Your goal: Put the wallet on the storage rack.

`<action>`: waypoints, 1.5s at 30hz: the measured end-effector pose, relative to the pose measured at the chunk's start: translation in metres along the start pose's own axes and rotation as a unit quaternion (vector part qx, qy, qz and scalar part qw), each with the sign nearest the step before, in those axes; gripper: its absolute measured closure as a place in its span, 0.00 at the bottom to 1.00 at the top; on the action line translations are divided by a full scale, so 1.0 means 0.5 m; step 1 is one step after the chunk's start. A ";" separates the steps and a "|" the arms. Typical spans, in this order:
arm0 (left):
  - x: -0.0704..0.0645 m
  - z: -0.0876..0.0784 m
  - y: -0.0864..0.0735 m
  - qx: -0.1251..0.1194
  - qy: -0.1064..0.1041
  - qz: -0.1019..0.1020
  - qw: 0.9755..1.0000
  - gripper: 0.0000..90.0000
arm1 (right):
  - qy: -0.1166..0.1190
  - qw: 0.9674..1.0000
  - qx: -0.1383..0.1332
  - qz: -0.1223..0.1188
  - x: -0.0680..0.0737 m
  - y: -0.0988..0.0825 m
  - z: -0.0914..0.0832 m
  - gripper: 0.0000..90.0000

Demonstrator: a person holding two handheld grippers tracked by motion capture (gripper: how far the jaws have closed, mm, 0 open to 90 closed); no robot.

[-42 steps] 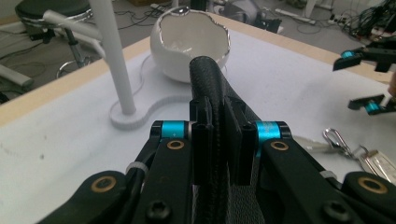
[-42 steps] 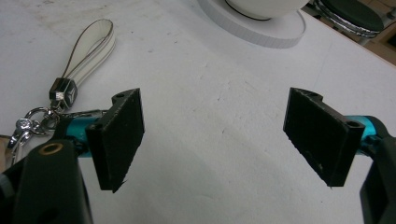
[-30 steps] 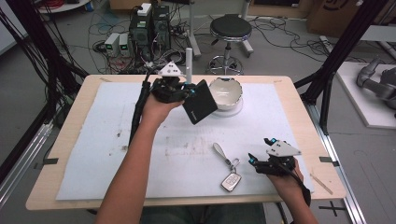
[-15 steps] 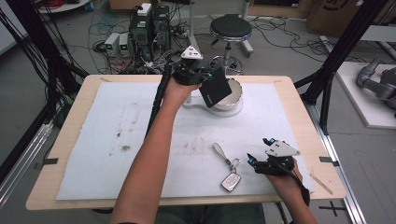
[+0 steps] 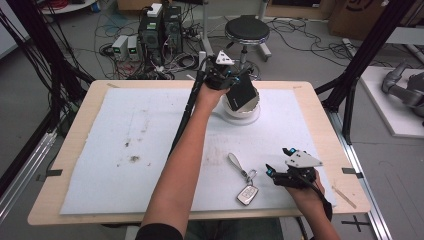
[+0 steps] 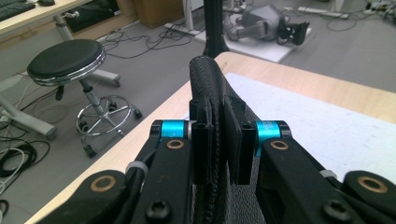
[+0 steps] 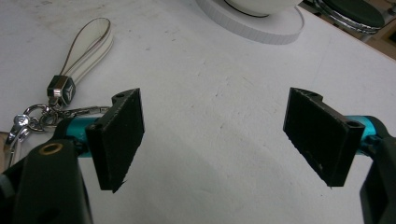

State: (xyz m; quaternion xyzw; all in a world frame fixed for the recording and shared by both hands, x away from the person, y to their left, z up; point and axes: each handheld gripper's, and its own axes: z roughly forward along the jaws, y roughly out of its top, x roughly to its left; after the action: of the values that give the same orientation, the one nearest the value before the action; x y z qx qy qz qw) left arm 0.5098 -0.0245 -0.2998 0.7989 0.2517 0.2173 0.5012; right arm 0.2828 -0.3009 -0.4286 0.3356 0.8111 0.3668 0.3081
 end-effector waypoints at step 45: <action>-0.021 -0.095 -0.071 -0.003 -0.019 -0.039 0.999 0.32 | 0.007 1.000 -0.004 -0.012 0.005 0.012 0.014 0.23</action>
State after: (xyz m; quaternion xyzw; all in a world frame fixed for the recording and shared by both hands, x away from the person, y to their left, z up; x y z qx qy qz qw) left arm 0.4666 0.0152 -0.3141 0.7910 0.2724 0.1828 0.5164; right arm 0.2884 -0.2933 -0.4282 0.3218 0.8159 0.3684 0.3081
